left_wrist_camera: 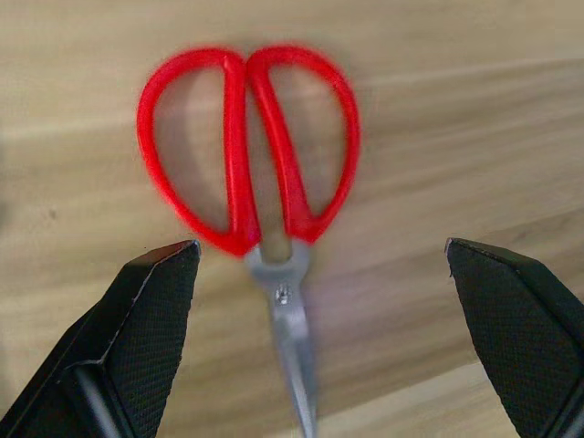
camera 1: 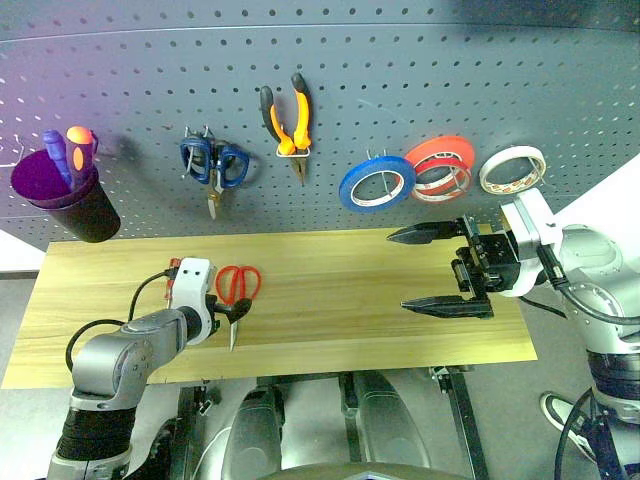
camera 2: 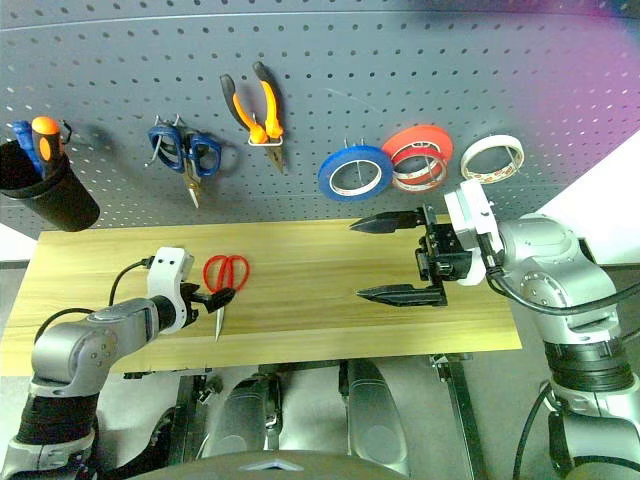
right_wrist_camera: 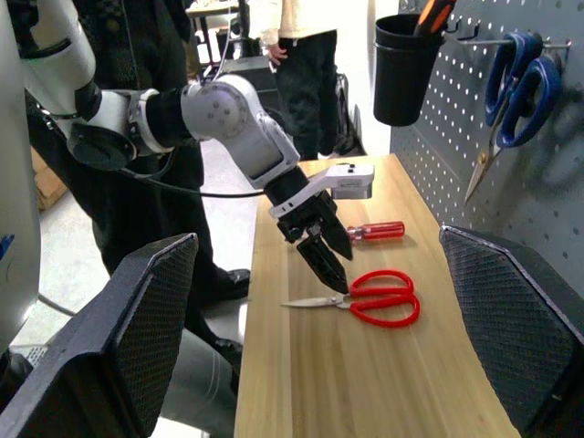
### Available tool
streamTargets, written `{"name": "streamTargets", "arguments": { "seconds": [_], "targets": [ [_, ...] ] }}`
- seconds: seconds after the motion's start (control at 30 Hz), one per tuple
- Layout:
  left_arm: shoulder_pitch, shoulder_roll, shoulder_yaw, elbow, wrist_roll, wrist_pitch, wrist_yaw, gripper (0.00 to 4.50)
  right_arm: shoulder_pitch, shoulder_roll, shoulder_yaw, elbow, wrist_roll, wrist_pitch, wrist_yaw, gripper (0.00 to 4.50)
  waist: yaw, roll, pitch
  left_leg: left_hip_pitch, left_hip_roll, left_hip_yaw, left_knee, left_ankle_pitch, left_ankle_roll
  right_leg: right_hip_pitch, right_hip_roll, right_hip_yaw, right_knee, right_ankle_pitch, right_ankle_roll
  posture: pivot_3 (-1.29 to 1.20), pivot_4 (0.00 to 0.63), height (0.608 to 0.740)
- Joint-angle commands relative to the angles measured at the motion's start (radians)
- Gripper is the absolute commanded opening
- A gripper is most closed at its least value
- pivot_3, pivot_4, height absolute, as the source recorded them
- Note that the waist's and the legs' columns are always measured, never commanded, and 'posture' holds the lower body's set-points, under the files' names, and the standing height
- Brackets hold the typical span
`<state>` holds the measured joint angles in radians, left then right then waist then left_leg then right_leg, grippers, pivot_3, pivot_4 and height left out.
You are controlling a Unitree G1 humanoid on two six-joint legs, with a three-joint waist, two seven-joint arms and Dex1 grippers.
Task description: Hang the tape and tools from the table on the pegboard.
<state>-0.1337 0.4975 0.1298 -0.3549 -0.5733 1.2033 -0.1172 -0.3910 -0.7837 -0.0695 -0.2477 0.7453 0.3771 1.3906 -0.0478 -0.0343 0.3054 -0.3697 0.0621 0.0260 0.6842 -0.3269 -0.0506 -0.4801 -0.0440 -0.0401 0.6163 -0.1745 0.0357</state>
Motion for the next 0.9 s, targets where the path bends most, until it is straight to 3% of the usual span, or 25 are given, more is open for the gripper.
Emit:
{"name": "streamTargets", "arguments": {
  "seconds": [0.03,0.37,0.43,0.9],
  "targets": [
    [-0.018,0.002,0.036,-0.079,0.032,0.075,0.047,4.50,0.002,-0.012,-0.024,-0.013,0.000,-0.013,0.013,4.47,-0.001,0.001,0.002,0.000,0.000,0.000,0.000,0.000,0.000,0.000,0.000,0.000,0.000,0.000,0.000,-0.17,0.330,0.733],
    [-0.033,-0.167,0.062,-0.110,0.076,0.284,0.126,4.50,-0.035,0.006,-0.022,0.014,-0.016,-0.024,0.008,4.47,0.000,0.001,0.005,0.000,-0.001,0.000,0.000,0.000,0.000,0.001,-0.001,0.000,0.000,0.000,0.000,-0.17,0.325,0.733],
    [-0.040,-0.140,0.006,-0.107,0.104,0.277,0.122,4.50,-0.047,0.008,-0.022,0.027,-0.018,-0.025,0.007,4.47,0.000,0.000,0.005,0.000,-0.001,0.000,0.000,0.000,0.000,0.001,-0.001,0.000,0.000,0.000,0.000,-0.18,0.328,0.733],
    [-0.062,-0.173,-0.021,-0.010,0.212,0.245,0.110,4.50,-0.027,0.015,-0.031,0.004,-0.024,-0.018,-0.029,4.47,0.000,-0.001,0.012,0.000,-0.002,-0.001,0.001,0.000,0.000,0.001,-0.002,0.000,0.000,0.000,0.000,-0.20,0.346,0.733]
  ]
}}
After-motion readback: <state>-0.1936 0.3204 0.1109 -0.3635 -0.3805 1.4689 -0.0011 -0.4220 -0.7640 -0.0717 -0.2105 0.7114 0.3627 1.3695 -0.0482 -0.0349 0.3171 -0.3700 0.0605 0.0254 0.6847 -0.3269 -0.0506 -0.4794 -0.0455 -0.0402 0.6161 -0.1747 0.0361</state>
